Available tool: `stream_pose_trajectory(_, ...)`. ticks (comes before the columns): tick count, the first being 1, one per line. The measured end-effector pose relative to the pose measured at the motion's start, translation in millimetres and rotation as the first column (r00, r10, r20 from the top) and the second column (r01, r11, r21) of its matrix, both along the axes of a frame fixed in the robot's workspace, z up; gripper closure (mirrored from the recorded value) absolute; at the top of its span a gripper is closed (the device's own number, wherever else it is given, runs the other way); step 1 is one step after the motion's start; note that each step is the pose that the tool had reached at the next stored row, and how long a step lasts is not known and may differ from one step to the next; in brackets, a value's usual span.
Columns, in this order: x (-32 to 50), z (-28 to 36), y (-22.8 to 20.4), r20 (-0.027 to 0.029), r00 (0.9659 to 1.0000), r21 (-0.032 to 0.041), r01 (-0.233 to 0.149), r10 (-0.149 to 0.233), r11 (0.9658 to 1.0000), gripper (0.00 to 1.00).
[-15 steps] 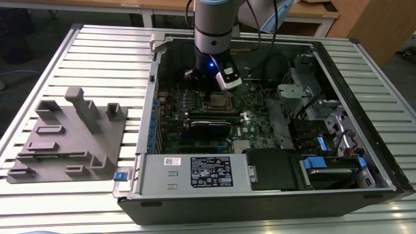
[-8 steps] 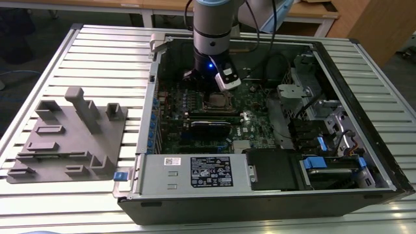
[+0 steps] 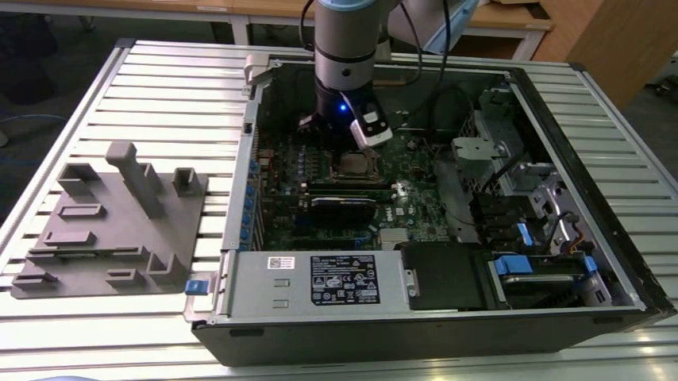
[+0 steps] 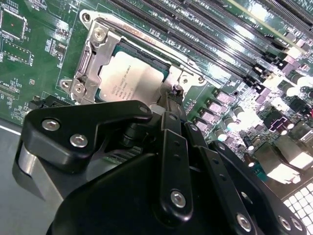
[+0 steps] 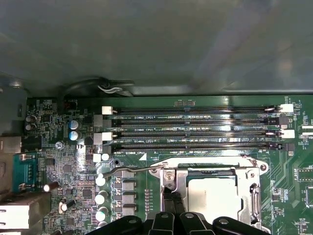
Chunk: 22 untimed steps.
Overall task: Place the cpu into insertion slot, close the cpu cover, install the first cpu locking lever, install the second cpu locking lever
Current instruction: 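Close the cpu cover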
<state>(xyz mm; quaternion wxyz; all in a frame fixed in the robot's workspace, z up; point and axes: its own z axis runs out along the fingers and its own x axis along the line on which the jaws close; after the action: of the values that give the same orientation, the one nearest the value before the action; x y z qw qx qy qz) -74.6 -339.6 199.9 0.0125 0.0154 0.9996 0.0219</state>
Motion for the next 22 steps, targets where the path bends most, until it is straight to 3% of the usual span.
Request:
stream_pose_trajectory(12,-0.2,-2.3,0.0,0.0001,1.0,-0.0001,0.0,0.0,1.0,0.89)
stream_pose_trajectory(22,-0.2,9.4,-0.1,0.0001,1.0,0.0001,0.0,0.0,1.0,0.89)
